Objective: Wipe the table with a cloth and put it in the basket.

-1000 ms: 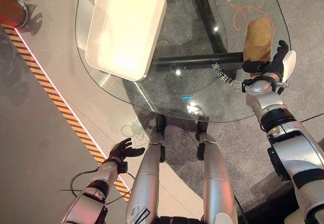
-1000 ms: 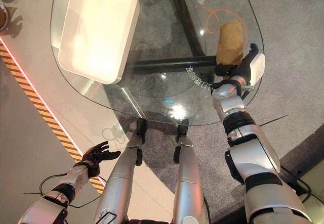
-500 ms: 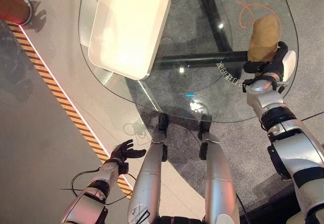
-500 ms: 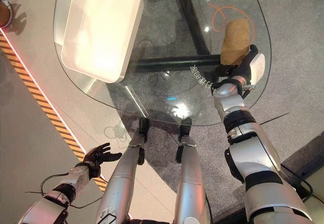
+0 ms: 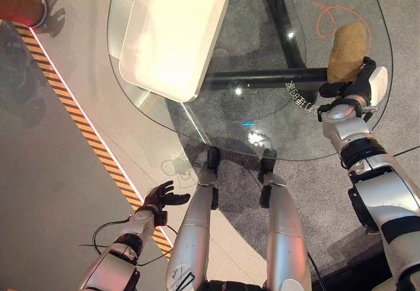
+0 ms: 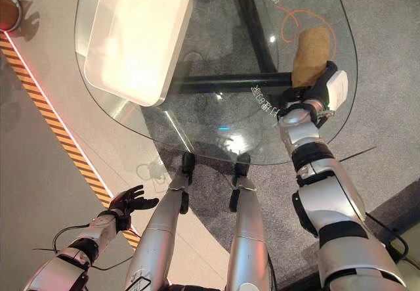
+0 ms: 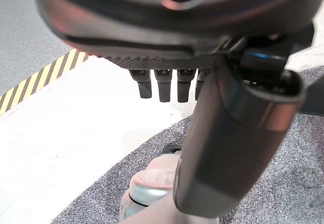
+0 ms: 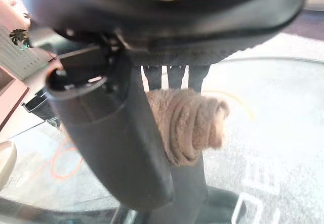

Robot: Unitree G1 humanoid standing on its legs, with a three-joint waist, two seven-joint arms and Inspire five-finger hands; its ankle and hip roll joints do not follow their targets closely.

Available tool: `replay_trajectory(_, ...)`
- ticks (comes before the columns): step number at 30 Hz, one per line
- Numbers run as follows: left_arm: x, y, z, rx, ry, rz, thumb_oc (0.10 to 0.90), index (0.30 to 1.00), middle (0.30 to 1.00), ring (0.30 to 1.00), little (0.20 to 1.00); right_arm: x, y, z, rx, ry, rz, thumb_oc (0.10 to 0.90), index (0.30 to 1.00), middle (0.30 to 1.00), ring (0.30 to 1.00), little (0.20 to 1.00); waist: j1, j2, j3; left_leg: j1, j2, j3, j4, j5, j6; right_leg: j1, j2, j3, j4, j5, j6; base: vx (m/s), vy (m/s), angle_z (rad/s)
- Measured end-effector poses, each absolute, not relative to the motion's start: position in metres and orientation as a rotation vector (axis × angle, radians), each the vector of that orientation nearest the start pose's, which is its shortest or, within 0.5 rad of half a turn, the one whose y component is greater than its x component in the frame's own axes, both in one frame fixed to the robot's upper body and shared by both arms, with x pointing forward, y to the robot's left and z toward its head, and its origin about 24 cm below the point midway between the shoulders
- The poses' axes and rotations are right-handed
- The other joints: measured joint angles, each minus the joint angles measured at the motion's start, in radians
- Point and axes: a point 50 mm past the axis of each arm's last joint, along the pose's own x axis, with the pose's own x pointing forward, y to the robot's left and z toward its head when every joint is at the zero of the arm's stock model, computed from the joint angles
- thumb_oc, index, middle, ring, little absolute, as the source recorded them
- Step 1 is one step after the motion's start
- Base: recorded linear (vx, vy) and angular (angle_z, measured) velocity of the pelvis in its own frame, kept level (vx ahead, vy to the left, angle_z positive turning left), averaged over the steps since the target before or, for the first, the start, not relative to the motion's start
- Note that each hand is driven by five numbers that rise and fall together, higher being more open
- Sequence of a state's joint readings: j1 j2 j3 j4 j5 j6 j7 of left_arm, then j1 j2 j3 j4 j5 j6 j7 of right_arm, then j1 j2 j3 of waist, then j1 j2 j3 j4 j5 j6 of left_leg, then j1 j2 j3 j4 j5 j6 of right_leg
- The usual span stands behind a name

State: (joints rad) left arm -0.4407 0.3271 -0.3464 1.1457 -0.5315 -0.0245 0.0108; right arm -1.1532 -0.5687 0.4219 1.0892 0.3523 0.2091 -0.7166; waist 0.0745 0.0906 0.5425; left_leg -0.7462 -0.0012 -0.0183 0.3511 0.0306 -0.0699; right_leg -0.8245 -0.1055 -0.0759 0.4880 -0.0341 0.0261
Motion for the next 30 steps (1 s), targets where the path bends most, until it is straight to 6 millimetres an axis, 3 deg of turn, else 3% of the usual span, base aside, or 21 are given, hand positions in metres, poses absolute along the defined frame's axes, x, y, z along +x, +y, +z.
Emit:
replay_trajectory(4,0.2711,0.2218,-0.0735,0.050,0.706,0.091,0.800,0.900,0.900,0.900,0.900,0.3987,-0.2702,0.2072,-0.473,0.017,-0.838,0.100,0.300,0.300,0.300,0.200,0.001,0.000,0.000,-0.004,0.000,-0.002,0.000,0.000,0.000,-0.003,0.000,-0.002,0.000,0.000,0.000,0.00,0.000,0.00)
replay_trajectory(30,0.2737,0.2195,-0.0711,0.047,0.693,0.081,0.800,0.900,0.900,0.900,0.900,0.4006,-0.2641,0.2050,-0.532,0.014,-0.806,0.100,0.300,0.300,0.300,0.200,0.004,0.000,0.000,-0.004,-0.003,-0.003,0.001,0.005,0.000,-0.004,-0.003,-0.003,0.004,0.000,-0.001,0.00,0.000,0.00)
